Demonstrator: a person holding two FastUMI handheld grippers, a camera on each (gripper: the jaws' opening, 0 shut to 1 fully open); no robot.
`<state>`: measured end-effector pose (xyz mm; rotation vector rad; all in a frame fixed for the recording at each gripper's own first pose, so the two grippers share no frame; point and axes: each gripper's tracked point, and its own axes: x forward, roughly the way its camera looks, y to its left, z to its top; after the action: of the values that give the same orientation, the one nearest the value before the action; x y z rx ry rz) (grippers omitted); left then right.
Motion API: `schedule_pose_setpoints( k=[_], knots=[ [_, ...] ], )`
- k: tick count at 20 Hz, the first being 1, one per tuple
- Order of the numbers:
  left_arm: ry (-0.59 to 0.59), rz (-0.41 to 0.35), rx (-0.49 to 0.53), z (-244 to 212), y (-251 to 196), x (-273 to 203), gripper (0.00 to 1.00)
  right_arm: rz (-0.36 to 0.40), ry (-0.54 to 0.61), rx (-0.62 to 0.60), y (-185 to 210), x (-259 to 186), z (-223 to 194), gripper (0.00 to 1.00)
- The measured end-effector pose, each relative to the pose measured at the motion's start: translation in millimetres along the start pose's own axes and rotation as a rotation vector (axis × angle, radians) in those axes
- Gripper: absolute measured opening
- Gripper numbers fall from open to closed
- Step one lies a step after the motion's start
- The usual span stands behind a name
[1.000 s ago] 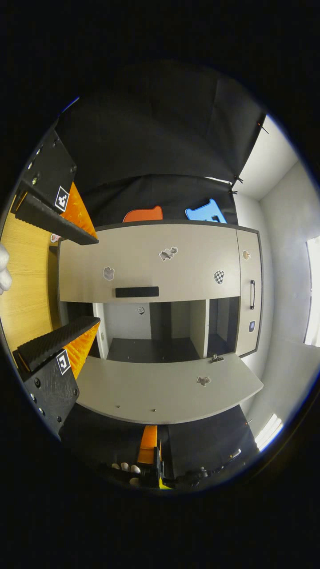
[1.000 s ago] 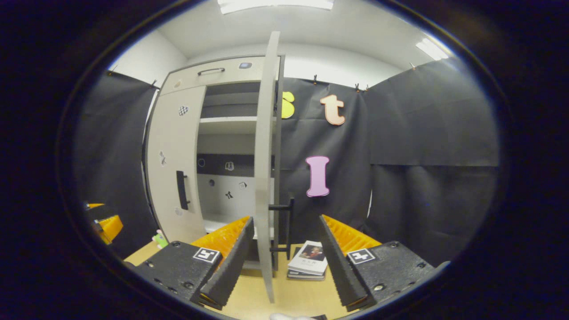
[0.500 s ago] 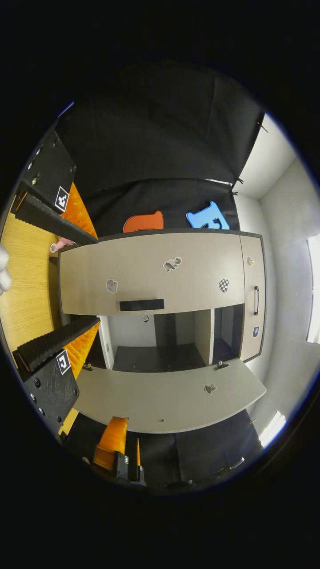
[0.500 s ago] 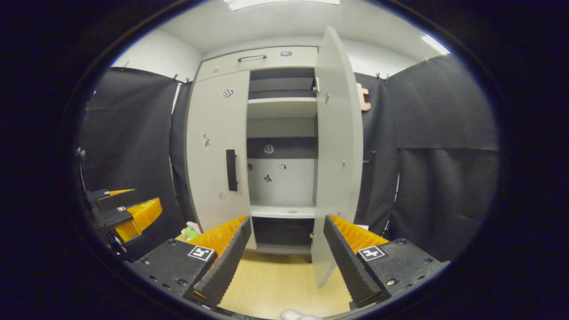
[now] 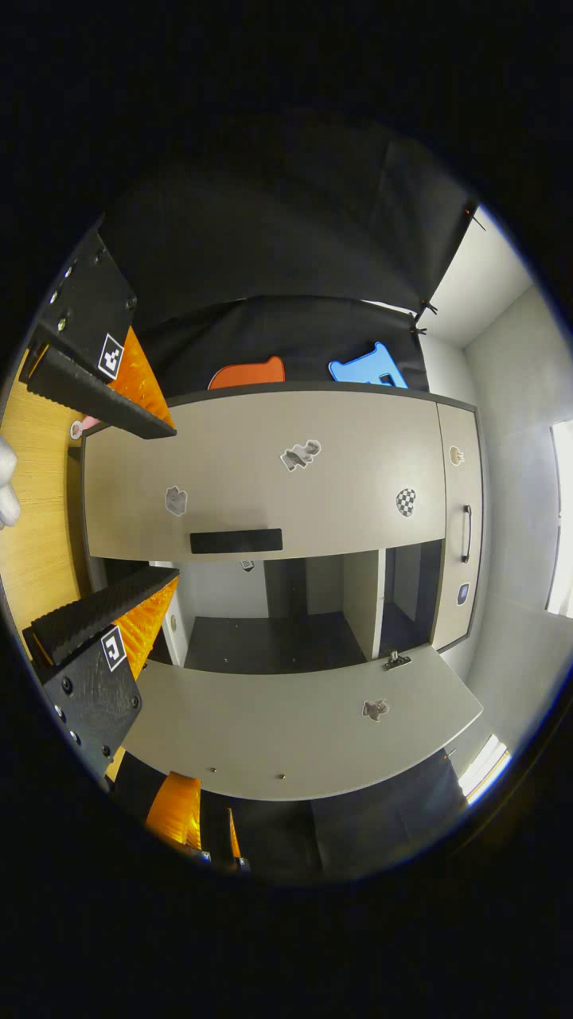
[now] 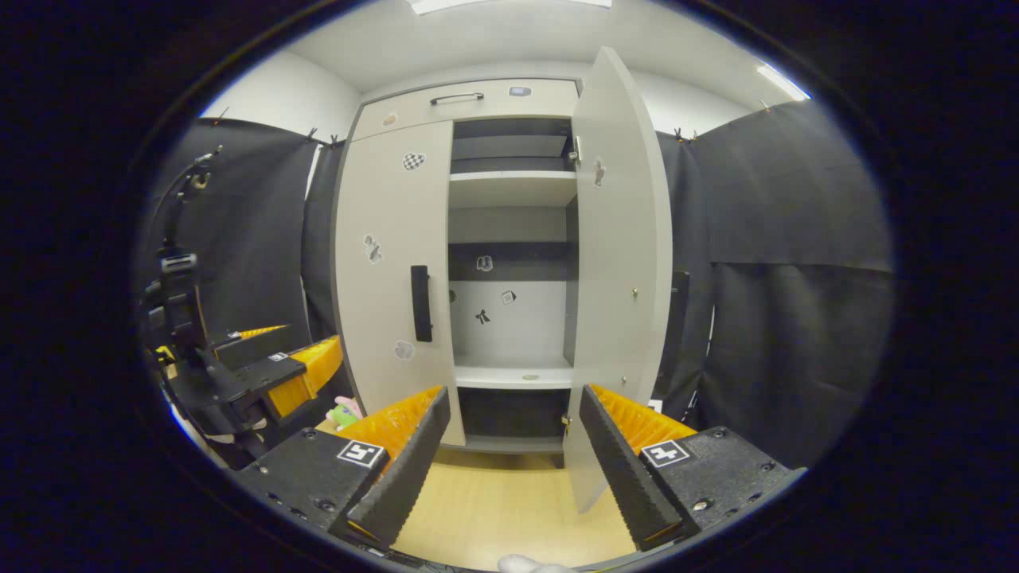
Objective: Open the right door of the double-door shoe cabinet with the right hand, and open the left door with the left hand.
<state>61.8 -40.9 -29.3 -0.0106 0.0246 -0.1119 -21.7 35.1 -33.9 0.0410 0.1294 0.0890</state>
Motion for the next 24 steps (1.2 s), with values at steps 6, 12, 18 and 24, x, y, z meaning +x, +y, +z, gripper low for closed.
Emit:
schedule_pose_setpoints(
  k=[6, 12, 18, 24],
  knots=[
    [-0.045, -0.009, -0.017, 10.8, -20.5, 78.6, 0.96, -0.043, 0.016, -0.010, -7.3, 1.3, 5.6, 1.00],
    [-0.057, -0.006, -0.010, 11.1, -35.3, 149.4, 0.96, -0.074, 0.033, -0.016, -15.8, 3.9, 4.6, 1.00],
    [-0.060, 0.020, -0.003, 5.7, -35.4, 187.3, 0.96, -0.087, 0.047, -0.020, -22.3, 9.7, 2.3, 1.00],
    [-0.030, -0.010, -0.009, -1.9, -41.3, 202.5, 0.66, -0.091, 0.056, -0.020, -26.3, 12.1, 1.2, 1.00]
  ],
)
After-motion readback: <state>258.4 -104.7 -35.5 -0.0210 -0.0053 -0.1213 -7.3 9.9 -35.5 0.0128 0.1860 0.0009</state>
